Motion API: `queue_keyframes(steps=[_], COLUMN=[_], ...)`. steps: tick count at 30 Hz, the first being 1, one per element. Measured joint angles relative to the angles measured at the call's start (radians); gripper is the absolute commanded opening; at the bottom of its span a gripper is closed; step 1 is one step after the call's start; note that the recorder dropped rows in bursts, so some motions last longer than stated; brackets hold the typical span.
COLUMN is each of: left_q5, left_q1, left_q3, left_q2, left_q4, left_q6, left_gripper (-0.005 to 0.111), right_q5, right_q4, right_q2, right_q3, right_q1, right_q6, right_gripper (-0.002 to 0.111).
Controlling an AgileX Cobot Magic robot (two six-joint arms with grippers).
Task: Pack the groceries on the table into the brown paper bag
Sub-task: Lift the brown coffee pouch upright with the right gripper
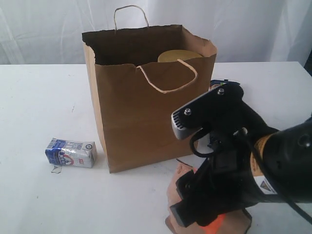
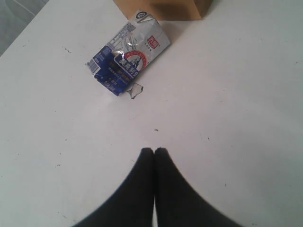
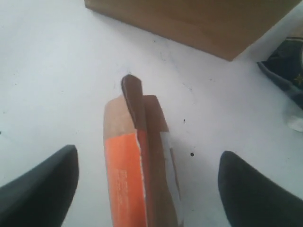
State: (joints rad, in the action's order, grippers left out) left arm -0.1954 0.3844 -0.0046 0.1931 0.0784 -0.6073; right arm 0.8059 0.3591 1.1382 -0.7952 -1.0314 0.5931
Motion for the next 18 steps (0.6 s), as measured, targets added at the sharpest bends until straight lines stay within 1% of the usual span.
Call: queue_keyframes(steps=[6, 8, 10, 15, 16, 17, 18], left_q5=[0.000, 0.000, 0.000, 0.000, 0.000, 0.000, 0.000], left_q1=[0.000, 0.000, 0.000, 0.000, 0.000, 0.000, 0.000], left_q3=[0.000, 0.000, 0.000, 0.000, 0.000, 0.000, 0.000], left_q2=[0.000, 0.000, 0.000, 0.000, 0.000, 0.000, 0.000], left_q4=[0.000, 0.000, 0.000, 0.000, 0.000, 0.000, 0.000], left_q6=[0.000, 0.000, 0.000, 0.000, 0.000, 0.000, 0.000], left_gripper=[0.000, 0.000, 0.000, 0.000, 0.000, 0.000, 0.000], right_q5=[0.027, 0.031, 0.039, 0.041, 0.038, 0.039, 0.032], right_q4=[-0.084, -0.091, -0.092, -0.098, -0.100, -0.104, -0.118], right_q2=[0.056, 0.078, 0.097, 0.118, 0.118, 0.118, 0.118], right_q3=[-0.003, -0.003, -0.003, -0.003, -0.003, -0.003, -0.003], right_q1=[0.037, 0.054, 0.064, 0.073, 0.073, 0.073, 0.073], right_q6=[-0.107, -0.136, -0.159, -0.186, -0.186, -0.186, -0.188], right_gripper=[0.075, 0.072, 0.062, 0.026, 0.020, 0.012, 0.007])
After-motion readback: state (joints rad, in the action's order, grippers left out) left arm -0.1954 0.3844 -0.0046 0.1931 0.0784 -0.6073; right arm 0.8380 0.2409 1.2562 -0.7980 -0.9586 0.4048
